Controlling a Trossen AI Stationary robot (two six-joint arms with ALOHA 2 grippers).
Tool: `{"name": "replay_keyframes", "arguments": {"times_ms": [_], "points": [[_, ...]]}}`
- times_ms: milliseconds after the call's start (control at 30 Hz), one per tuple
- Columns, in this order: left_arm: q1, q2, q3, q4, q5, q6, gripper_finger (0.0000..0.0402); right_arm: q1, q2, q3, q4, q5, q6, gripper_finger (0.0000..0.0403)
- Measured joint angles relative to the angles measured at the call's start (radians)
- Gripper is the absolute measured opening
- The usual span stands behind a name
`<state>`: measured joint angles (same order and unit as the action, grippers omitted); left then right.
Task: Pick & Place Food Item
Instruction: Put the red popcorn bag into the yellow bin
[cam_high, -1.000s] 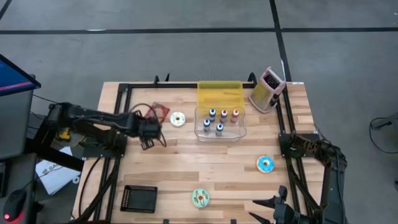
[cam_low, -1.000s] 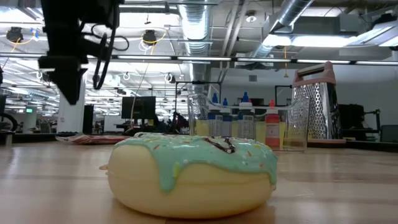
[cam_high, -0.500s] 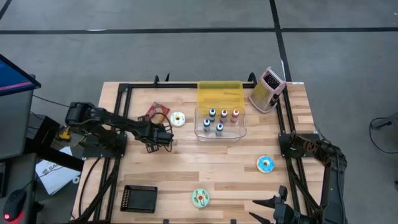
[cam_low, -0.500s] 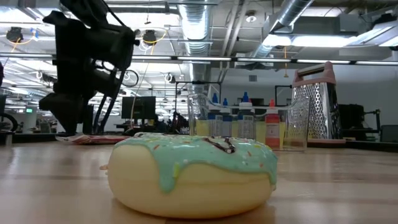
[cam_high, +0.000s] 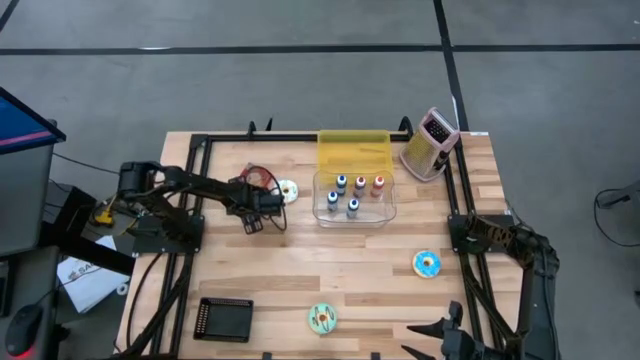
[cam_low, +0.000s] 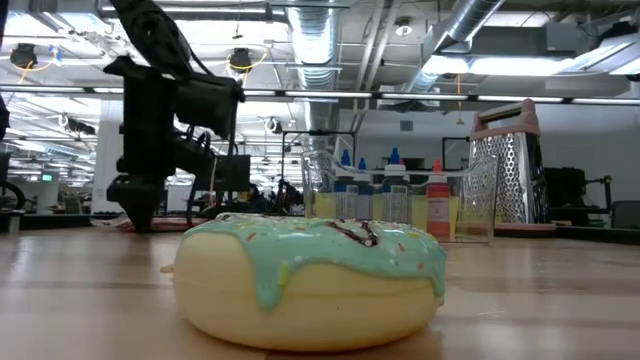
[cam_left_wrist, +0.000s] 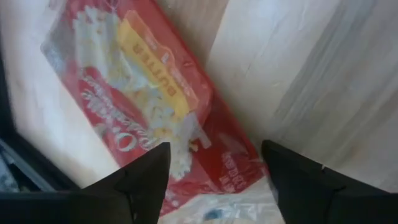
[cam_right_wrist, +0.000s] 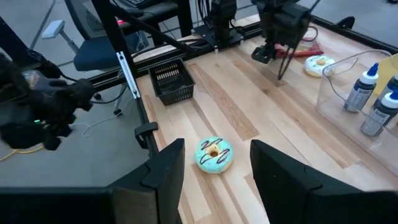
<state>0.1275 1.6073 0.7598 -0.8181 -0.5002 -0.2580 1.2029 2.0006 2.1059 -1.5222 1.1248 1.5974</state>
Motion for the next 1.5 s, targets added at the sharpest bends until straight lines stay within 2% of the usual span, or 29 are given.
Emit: {"name": "replay_keyframes", "arguments": {"times_ms": [167,267,333,467,500,633,767,1067,1233,1367,1500], "points": [[0.057,-0.007,-0.025,0.038,0.037,0.026,0.0207,0.009,0.000,0.000,0.012,0.000,0.000,0.0175],[0.064,-0.006,-0.033,0.052,0.038,0.022,0.0171,0.008,0.000,0.000,0.014,0.000,0.000,0.0175],[0.068,-0.005,-0.034,0.056,0.029,0.011,0.0134,0.008,0.000,0.000,0.014,0.000,0.000,0.0175],[0.072,0.001,-0.042,0.053,-0.021,0.007,0.0030,0.008,0.000,0.000,0.016,0.001,0.000,0.0175],[0.075,0.002,-0.043,0.045,-0.026,-0.002,0.0016,0.008,0.000,0.000,0.018,0.001,0.000,0.0175],[0.068,-0.005,-0.041,0.017,-0.047,-0.043,0.0004,0.008,0.000,0.000,0.024,0.001,0.000,0.0175],[0.056,-0.065,-0.033,0.004,-0.044,-0.068,0.0002,0.008,0.000,0.000,0.028,0.001,0.000,0.0175],[0.050,-0.377,0.016,-0.076,-0.068,-0.118,0.0001,0.007,0.000,0.000,0.046,0.002,-0.010,0.0175],[0.050,-0.494,0.082,-0.114,-0.084,-0.098,0.0000,0.005,0.000,0.000,0.045,0.004,-0.011,0.0175],[0.051,-0.501,0.177,-0.116,-0.086,-0.003,0.0000,-0.001,0.000,0.000,0.038,0.004,-0.011,0.0175],[0.076,-0.420,0.318,-0.102,-0.077,0.097,0.0000,-0.011,0.000,0.000,0.038,0.006,-0.033,0.0175]]}}
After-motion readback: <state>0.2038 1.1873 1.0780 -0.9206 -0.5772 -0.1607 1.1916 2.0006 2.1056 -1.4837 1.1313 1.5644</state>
